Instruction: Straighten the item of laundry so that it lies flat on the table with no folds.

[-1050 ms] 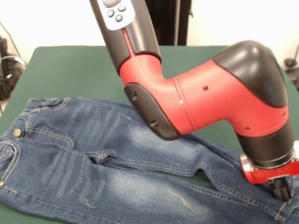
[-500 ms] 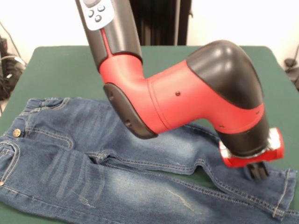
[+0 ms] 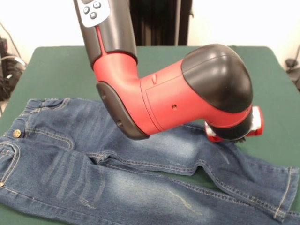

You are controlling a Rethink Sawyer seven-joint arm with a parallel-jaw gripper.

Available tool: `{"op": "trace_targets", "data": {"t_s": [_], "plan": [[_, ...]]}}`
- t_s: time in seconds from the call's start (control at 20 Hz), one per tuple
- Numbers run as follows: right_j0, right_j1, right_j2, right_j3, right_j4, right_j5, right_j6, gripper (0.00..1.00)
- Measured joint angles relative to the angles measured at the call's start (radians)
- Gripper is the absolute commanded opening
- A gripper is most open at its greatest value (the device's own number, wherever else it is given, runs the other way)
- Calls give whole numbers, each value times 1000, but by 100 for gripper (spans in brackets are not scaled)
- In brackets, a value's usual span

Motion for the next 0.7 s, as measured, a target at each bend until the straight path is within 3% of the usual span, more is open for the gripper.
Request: {"op": "trace_targets", "data": {"t_s": [0.45, 0.7], "plan": [[-2, 0, 0, -2, 0, 0, 0, 0], [-43, -19, 3, 56, 2, -85, 0, 0]]}}
